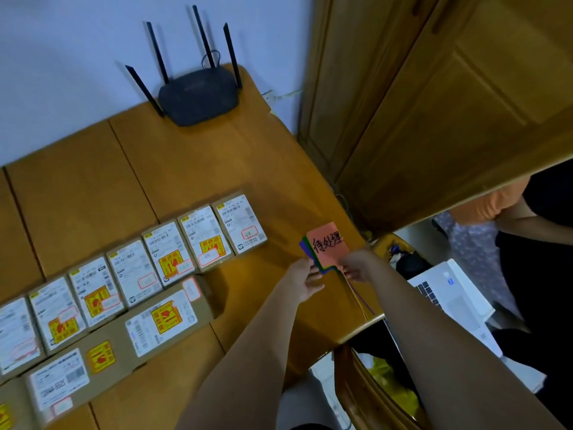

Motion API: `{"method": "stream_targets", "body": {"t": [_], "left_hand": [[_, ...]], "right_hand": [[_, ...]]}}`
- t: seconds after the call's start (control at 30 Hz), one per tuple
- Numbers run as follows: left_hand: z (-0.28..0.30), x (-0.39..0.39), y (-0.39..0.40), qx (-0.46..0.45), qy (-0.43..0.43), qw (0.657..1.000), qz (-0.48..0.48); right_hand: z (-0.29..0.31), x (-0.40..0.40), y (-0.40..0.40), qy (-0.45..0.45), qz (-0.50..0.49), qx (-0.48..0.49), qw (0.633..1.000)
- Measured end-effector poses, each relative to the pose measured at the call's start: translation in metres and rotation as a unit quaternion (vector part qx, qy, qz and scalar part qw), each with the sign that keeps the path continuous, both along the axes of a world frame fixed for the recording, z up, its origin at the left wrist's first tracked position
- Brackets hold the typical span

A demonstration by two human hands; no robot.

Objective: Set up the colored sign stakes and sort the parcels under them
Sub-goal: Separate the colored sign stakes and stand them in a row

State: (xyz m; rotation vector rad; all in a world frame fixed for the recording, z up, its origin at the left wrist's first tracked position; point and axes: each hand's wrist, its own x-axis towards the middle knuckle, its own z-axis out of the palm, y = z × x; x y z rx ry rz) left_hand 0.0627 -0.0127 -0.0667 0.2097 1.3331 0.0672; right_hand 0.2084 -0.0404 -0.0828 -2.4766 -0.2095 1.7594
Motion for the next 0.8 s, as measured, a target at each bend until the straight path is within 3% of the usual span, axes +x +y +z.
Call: {"method": "stream_targets", "body": {"t": [0.33,0.43,0.57,0.67,0.8], "left_hand": [[0.002,-0.009,0.005,0.009,-0.001,1.0,0.021],[0.009,-0.02,0.014,0.024,-0.001,0.999,0.026],[0.024,-0.034,0.029,0.049,-0.05,0.996,0.047],[0.049,-0.042,0.038,0.107,-0.113,0.987,0.028],[0.082,-0.05,0.057,0.125,-0.099,0.986,0.042]], "right_hand": [[-0.008,-0.008,0.007,0.023,-0.015,0.016,0.999],[0.006,-0.014,0.011,0.089,-0.085,0.076,0.989],[0.034,-0.019,0.02,0.086,-0.15,0.191,0.966],[0.058,-0.024,0.026,0.073,-0.166,0.25,0.951],[0.092,-0.038,0.045,0.097,-0.159,0.32,0.929]]}}
